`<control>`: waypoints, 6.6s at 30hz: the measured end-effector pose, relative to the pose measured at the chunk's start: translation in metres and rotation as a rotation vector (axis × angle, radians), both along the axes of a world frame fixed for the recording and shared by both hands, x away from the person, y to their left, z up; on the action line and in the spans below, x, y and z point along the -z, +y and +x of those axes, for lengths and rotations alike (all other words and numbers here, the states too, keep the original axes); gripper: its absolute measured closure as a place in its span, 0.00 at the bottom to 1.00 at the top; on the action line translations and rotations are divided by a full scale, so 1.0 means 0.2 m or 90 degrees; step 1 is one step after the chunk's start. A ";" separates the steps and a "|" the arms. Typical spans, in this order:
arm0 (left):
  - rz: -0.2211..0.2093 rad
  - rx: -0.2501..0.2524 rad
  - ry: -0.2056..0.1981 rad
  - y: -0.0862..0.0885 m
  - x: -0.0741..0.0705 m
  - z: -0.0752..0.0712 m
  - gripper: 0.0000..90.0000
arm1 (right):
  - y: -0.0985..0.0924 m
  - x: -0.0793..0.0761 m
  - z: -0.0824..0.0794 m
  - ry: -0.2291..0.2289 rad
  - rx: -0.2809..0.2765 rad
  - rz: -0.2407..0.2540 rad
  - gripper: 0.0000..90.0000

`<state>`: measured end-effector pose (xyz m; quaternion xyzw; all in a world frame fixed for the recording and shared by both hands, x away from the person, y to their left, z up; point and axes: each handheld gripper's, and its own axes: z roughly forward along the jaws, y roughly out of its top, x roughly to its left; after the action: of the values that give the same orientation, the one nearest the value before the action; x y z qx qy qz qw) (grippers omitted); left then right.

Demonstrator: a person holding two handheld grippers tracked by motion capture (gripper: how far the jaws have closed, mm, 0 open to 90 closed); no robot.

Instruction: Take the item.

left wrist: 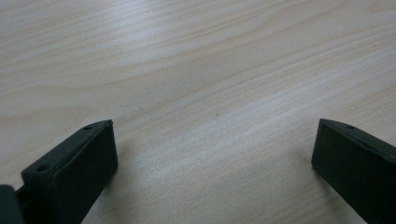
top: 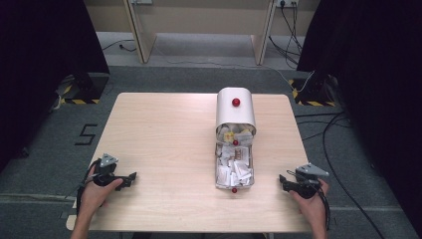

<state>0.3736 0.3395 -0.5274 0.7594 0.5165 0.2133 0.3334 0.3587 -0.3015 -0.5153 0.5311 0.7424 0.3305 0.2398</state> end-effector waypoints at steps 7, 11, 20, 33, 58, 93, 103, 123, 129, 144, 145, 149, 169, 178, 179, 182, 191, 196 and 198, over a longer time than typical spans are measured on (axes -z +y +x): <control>0.000 0.000 0.000 0.00 0.00 0.00 0.00 | 0.00 0.00 0.00 0.000 -0.007 0.001 0.37; 0.000 0.000 0.000 0.00 0.00 0.00 0.00 | 0.00 0.00 -0.01 -0.005 -0.014 0.005 0.39; -0.001 0.000 0.000 0.00 0.00 0.00 0.00 | 0.01 -0.03 -0.03 -0.021 -0.017 0.045 0.39; -0.001 0.000 0.001 0.00 0.00 0.00 0.00 | 0.09 -0.12 -0.06 -0.058 -0.050 0.053 0.41; -0.001 0.000 0.000 0.00 0.00 0.00 0.00 | 0.18 -0.26 -0.11 -0.102 -0.098 0.049 0.44; -0.001 0.000 0.000 0.00 0.00 0.00 0.00 | 0.34 -0.37 -0.13 -0.136 -0.169 0.065 0.48; -0.001 0.000 0.000 0.00 0.00 0.00 0.00 | 0.40 -0.40 -0.13 -0.141 -0.192 0.067 0.49; -0.001 0.000 0.000 0.00 0.00 0.00 0.00 | 0.50 -0.41 -0.11 -0.142 -0.227 0.066 0.51; 0.000 0.000 0.000 0.00 0.00 0.00 0.00 | 0.53 -0.40 -0.11 -0.138 -0.238 0.064 0.51; -0.001 0.000 0.000 0.00 0.00 0.00 0.00 | 0.59 -0.38 -0.09 -0.131 -0.261 0.058 0.55; -0.001 0.000 0.000 0.00 0.00 0.00 0.00 | 0.59 -0.37 -0.09 -0.131 -0.262 0.058 0.55; -0.001 0.000 0.000 0.00 0.00 0.00 0.00 | 0.60 -0.35 -0.07 -0.129 -0.262 0.053 0.57; -0.001 0.000 0.000 0.00 0.00 0.00 0.00 | 0.62 -0.29 0.01 -0.119 -0.259 0.034 0.62; 0.000 0.000 0.000 0.00 0.00 0.00 0.00 | 0.64 -0.26 0.06 -0.106 -0.268 0.025 0.64; -0.001 0.000 0.000 0.00 0.00 0.00 0.00 | 0.64 -0.25 0.07 -0.104 -0.268 0.026 0.64; 0.000 0.000 0.000 0.00 0.00 0.00 0.00 | 0.65 -0.24 0.08 -0.096 -0.267 0.023 0.65; 0.000 0.000 0.000 0.00 0.00 0.00 0.00 | 0.66 -0.23 0.08 -0.080 -0.273 0.021 0.71; 0.000 0.000 0.000 0.00 0.00 0.00 0.00 | 0.67 -0.21 0.07 -0.071 -0.278 0.018 0.74; 0.000 0.000 0.000 0.00 0.00 0.00 0.00 | 0.67 -0.21 0.07 -0.067 -0.280 0.021 0.76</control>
<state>0.3737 0.3397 -0.5273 0.7593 0.5167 0.2129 0.3335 0.3725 -0.1672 -0.4738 0.3419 0.8214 0.4142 0.1919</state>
